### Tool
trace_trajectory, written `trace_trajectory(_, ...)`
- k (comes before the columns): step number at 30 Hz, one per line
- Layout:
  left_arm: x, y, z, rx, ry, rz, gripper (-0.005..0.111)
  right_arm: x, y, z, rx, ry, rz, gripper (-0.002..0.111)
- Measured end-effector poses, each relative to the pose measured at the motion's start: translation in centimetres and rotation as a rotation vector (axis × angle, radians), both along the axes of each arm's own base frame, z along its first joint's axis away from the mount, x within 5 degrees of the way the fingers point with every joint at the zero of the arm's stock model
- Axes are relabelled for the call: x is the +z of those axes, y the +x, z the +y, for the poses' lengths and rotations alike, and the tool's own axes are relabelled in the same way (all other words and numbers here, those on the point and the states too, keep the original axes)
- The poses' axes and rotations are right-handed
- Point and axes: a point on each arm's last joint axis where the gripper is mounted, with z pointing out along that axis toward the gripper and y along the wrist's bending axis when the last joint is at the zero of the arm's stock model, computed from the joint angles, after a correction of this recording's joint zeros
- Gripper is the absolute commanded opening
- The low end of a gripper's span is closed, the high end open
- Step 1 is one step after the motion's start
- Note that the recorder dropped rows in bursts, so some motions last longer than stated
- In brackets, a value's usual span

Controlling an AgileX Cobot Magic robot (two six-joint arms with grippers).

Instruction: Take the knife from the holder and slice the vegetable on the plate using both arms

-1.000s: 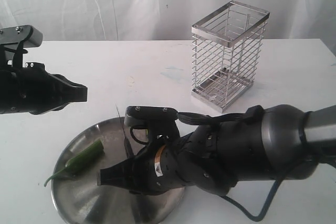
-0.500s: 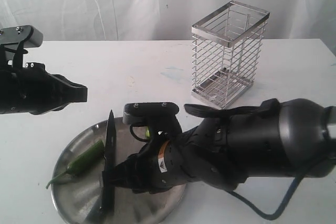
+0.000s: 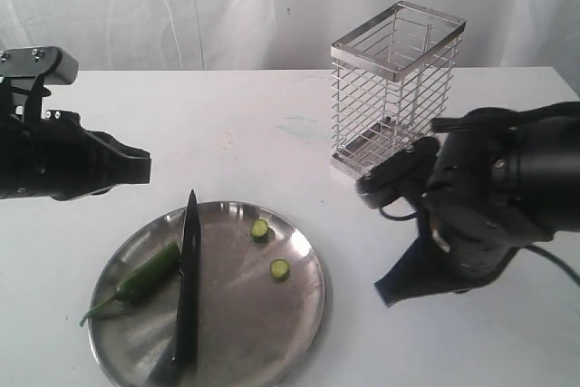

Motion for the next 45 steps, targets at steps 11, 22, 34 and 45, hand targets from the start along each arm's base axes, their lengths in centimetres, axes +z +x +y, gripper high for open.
trace_trajectory(11, -0.2, -0.6, -0.7, -0.164, 0.069, -0.015, 0.0, 1.4, 0.9, -12.0, -0.359, 0.056, 0.203, 0.0)
trace_trajectory(22, -0.3, -0.8, -0.8, -0.205, 0.099, -0.018, 0.0, 2.5, -1.4, -15.7, -0.588, 0.609, 0.078, 0.0)
trace_trajectory(34, -0.3, -0.8, -0.8, -0.208, 0.102, -0.019, 0.0, 11.2, -10.3, -14.8, -0.465, 0.708, -0.811, 0.0)
trace_trajectory(45, -0.3, -0.8, -0.8, -0.208, 0.102, -0.019, 0.0, 14.4, -18.2, -13.3, -0.3, 0.745, -1.203, 0.0)
